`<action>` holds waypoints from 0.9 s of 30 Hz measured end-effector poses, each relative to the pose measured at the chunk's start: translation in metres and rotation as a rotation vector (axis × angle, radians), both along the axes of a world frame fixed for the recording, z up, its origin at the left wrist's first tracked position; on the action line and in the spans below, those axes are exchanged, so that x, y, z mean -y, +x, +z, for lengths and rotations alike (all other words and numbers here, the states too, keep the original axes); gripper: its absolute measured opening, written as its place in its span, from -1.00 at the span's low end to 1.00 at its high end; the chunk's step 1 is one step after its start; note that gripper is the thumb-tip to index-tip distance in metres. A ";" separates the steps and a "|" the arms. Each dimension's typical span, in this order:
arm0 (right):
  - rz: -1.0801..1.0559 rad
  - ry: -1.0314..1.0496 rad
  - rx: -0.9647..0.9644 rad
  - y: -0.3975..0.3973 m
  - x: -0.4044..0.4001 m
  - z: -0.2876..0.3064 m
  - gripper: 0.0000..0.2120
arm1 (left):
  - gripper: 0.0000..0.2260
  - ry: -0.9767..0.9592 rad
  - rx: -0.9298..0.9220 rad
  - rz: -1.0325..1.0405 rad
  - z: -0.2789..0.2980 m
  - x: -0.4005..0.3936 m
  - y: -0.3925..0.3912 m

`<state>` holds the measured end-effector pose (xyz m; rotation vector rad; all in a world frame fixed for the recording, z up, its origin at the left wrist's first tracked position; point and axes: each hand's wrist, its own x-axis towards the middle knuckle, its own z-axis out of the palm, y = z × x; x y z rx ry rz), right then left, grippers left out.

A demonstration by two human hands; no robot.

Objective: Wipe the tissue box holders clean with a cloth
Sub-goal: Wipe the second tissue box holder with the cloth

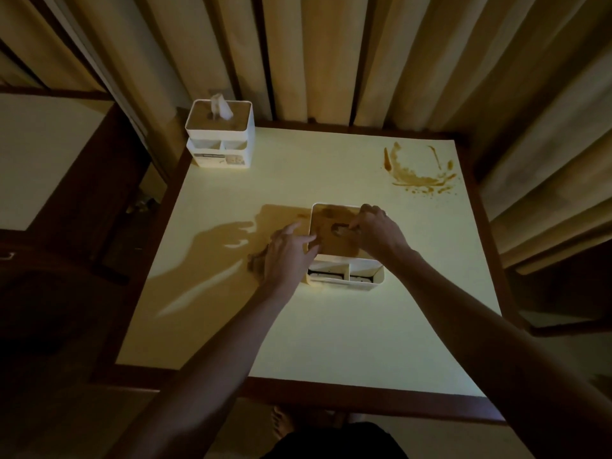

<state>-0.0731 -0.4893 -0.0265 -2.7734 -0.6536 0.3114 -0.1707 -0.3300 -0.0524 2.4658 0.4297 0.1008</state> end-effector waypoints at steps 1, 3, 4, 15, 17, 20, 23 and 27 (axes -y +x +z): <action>0.018 0.001 0.014 0.000 0.001 0.001 -0.71 | -0.71 -0.002 -0.005 0.004 0.000 0.000 0.000; 0.030 0.014 0.039 0.001 0.003 0.006 -0.79 | -0.71 0.013 -0.015 0.008 -0.002 0.002 0.000; 0.033 0.015 0.052 0.001 0.004 0.009 -0.81 | -0.71 0.024 -0.015 0.008 -0.004 0.003 0.000; -0.028 0.169 0.054 0.017 0.009 0.032 -0.87 | -0.75 0.060 -0.036 0.012 -0.006 0.004 -0.001; -0.062 0.227 0.023 0.022 0.008 0.035 -0.87 | -0.74 0.054 -0.038 0.002 -0.007 0.005 -0.002; -0.064 0.269 0.013 0.025 0.007 0.040 -0.86 | -0.70 0.070 -0.023 0.000 -0.008 0.005 -0.002; -0.072 0.287 -0.012 0.025 0.006 0.041 -0.82 | -0.67 0.076 -0.019 -0.005 -0.009 0.004 -0.002; -0.122 0.325 -0.060 0.023 0.008 0.041 -0.70 | -0.70 0.003 0.001 0.031 -0.008 0.005 -0.005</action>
